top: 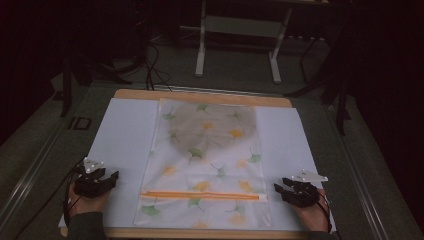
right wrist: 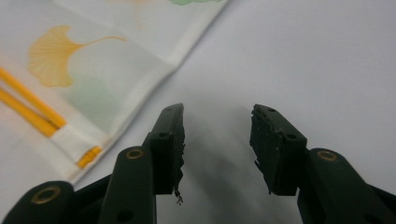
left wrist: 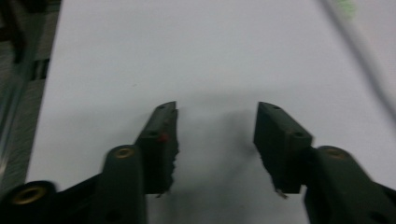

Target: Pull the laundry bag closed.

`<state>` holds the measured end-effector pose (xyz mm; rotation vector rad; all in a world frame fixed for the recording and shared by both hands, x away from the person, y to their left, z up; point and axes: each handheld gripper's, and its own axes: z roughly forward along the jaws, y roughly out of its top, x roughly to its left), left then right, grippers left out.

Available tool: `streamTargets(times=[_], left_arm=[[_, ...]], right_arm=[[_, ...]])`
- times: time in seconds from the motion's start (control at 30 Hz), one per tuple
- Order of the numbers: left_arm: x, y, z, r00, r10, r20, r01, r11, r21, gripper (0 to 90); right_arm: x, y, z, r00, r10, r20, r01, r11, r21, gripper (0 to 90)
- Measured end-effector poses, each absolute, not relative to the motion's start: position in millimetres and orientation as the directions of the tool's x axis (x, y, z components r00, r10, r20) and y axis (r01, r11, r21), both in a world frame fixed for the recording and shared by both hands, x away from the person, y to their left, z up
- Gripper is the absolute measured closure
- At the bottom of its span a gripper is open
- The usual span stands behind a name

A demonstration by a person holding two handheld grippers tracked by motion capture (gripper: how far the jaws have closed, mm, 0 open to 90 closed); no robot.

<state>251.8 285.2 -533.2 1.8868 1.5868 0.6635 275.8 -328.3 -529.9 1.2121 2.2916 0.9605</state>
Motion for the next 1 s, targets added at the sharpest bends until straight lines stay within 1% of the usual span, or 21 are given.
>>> streamTargets(times=[0.03, 0.2, 0.23, 0.27, 0.37, 0.47, 0.5, 0.6, 0.77, 1.0], left_arm=[[251, 285, -531, 0.196, 0.981, 0.002, 0.686, -0.139, 0.714, 54.8], [250, 285, -530, 0.223, 0.975, 0.002, 0.671, -0.155, 0.725, 56.0], [250, 286, -530, 0.241, 0.97, -0.001, 0.665, -0.165, 0.728, 56.0], [249, 285, -529, 0.248, 0.969, -0.001, 0.664, -0.169, 0.729, 57.0], [248, 286, -529, 0.258, 0.966, -0.011, 0.664, -0.169, 0.728, 57.1], [248, 287, -528, 0.271, 0.962, -0.036, 0.674, -0.162, 0.721, 59.1], [248, 286, -528, 0.272, 0.962, -0.031, 0.671, -0.167, 0.722, 59.8], [247, 285, -527, 0.282, 0.959, -0.035, 0.667, -0.17, 0.725, 59.3], [247, 285, -525, 0.305, 0.951, -0.058, 0.68, -0.175, 0.712, 57.7], [245, 281, -523, 0.327, 0.943, -0.054, 0.685, -0.197, 0.701, 57.1]], right_arm=[[276, -327, -529, -0.569, 0.823, -0.009, 0.567, 0.4, 0.72, 54.6], [276, -324, -528, -0.581, 0.814, -0.009, 0.564, 0.411, 0.716, 54.9], [276, -323, -528, -0.585, 0.811, -0.012, 0.562, 0.417, 0.714, 55.0], [276, -321, -527, -0.599, 0.801, -0.004, 0.563, 0.425, 0.709, 56.5], [275, -318, -526, -0.619, 0.785, -0.011, 0.555, 0.447, 0.701, 57.5], [275, -315, -524, -0.635, 0.772, -0.008, 0.553, 0.462, 0.693, 57.6], [276, -314, -523, -0.641, 0.768, -0.01, 0.55, 0.469, 0.691, 57.5], [276, -309, -522, -0.658, 0.752, -0.022, 0.54, 0.492, 0.683, 56.7], [276, -301, -517, -0.693, 0.721, -0.003, 0.522, 0.504, 0.688, 55.7], [281, -287, -509, -0.737, 0.676, 0.001, 0.495, 0.539, 0.682, 55.7]])
